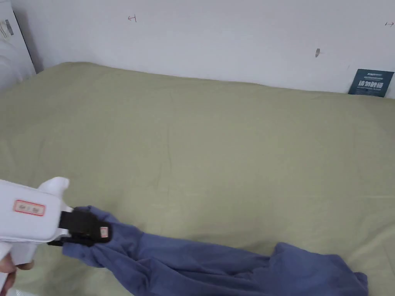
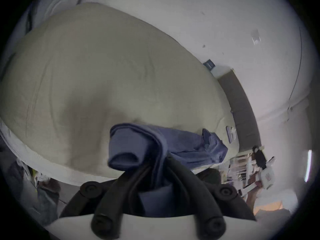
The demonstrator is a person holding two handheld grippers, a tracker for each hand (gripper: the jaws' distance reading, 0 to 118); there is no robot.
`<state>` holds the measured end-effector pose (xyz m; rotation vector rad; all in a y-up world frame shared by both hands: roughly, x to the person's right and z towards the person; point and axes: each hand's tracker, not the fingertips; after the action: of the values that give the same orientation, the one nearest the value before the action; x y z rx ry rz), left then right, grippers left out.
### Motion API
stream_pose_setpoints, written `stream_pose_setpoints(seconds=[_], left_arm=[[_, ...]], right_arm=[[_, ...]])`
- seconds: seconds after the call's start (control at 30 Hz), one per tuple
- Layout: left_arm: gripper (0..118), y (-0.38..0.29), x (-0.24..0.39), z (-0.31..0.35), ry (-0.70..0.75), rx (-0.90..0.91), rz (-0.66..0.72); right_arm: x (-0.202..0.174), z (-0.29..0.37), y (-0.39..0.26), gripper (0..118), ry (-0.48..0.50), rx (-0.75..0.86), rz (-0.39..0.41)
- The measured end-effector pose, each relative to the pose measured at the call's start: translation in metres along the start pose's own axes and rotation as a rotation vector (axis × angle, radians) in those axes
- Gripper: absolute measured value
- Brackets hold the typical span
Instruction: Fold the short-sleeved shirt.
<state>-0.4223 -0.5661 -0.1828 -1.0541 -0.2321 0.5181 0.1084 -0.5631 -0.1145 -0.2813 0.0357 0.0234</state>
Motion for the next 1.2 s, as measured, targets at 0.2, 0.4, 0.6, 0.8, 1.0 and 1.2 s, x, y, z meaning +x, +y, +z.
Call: stream_pose_setpoints(seconds=[0.2, 0.4, 0.6, 0.8, 1.0, 1.2], left_arm=[[5, -0.002, 0.091, -0.060, 0.076, -0.104, -0.192], [5, -0.019, 0.140, -0.150, 0.123, -0.254, -0.333], [110, -0.034, 0.160, -0.184, 0.030, -0.243, -0.370], [80, -0.020, 0.133, -0.113, -0.031, -0.116, -0.256], [0, -0.031, 0.080, -0.110, -0.027, -0.128, -0.150], [0, -0.050, 0.085, -0.188, -0.077, -0.213, -0.094]], right_arm=[[0.002, 0.011, 0.008, 0, 0.015, 0.035, -0.009], [0.006, 0.016, 0.004, 0, -0.017, 0.054, -0.015], [0.015, 0.015, 0.002, 0, -0.033, 0.041, -0.041], [0.020, 0.012, 0.002, 0, -0.023, 0.028, -0.074], [0.019, 0.009, 0.000, 0, -0.007, 0.018, -0.102], [0.015, 0.010, 0.004, 0, -0.010, 0.026, -0.090]])
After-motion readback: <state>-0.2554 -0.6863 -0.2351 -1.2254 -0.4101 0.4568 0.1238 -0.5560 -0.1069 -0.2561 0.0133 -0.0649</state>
